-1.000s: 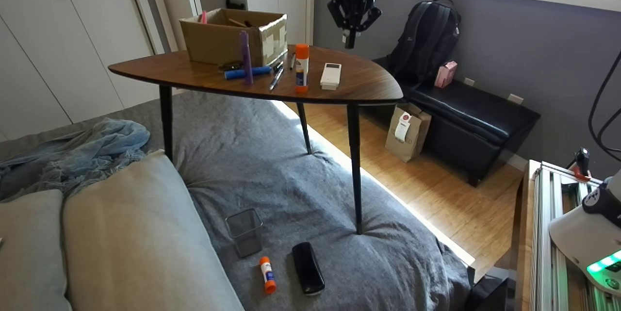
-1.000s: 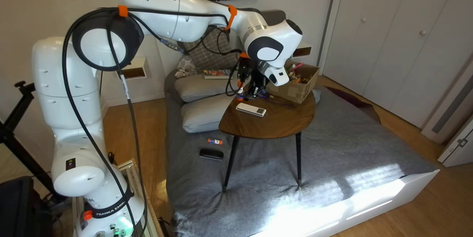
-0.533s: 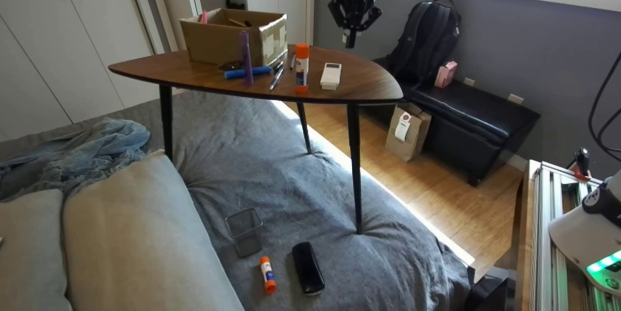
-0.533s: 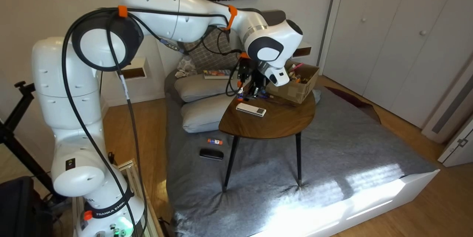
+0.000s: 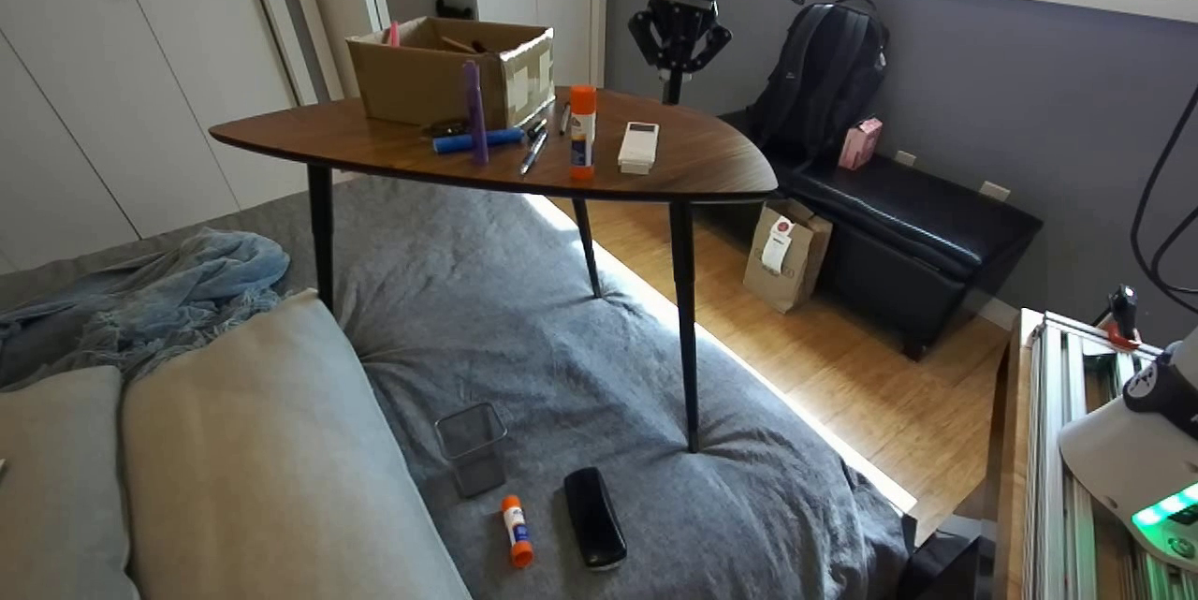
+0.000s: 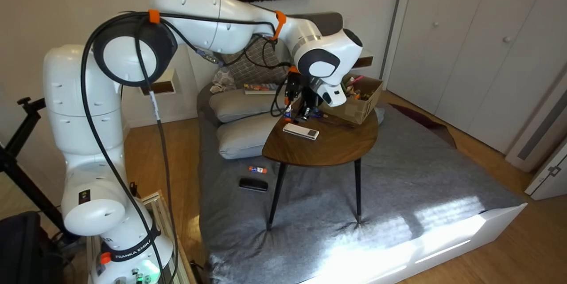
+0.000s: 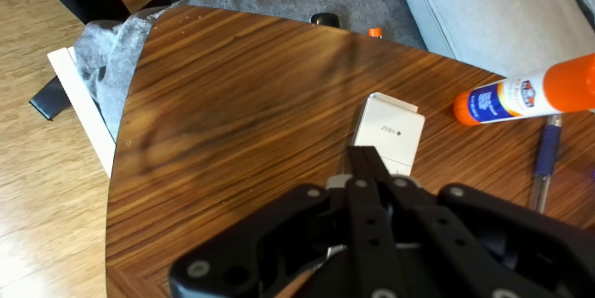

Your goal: Press a button on the white remote control.

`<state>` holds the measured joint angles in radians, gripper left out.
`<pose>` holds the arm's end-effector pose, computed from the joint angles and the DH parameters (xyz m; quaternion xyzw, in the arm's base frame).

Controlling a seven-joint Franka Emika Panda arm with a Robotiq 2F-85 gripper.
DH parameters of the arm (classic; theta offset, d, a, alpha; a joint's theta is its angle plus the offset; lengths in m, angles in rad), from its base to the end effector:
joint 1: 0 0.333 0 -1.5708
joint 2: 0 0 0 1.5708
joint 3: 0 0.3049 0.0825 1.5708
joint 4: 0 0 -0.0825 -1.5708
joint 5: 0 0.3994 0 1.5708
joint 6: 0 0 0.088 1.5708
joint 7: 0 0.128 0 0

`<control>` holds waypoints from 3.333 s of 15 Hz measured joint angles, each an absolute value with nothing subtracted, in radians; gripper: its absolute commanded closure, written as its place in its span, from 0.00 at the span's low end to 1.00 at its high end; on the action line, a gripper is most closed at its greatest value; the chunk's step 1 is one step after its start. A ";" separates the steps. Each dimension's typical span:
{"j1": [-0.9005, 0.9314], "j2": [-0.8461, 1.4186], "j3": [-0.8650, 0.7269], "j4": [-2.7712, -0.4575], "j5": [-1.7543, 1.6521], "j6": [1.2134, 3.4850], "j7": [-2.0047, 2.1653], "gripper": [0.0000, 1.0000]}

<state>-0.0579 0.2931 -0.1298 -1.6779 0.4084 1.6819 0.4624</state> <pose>0.6171 -0.0644 0.3822 -0.9056 0.3590 0.1625 0.1570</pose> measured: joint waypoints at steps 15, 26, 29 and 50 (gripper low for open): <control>-0.053 0.371 -0.117 -1.642 0.408 1.745 0.583 1.00; -0.052 0.409 -0.109 -1.610 0.412 1.757 0.594 1.00; -0.052 0.418 -0.107 -1.604 0.412 1.757 0.594 1.00; -0.076 0.426 -0.109 -1.575 0.412 1.746 0.604 1.00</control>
<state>-0.0762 0.4265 -0.1090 -1.5750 0.4123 1.7458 0.6044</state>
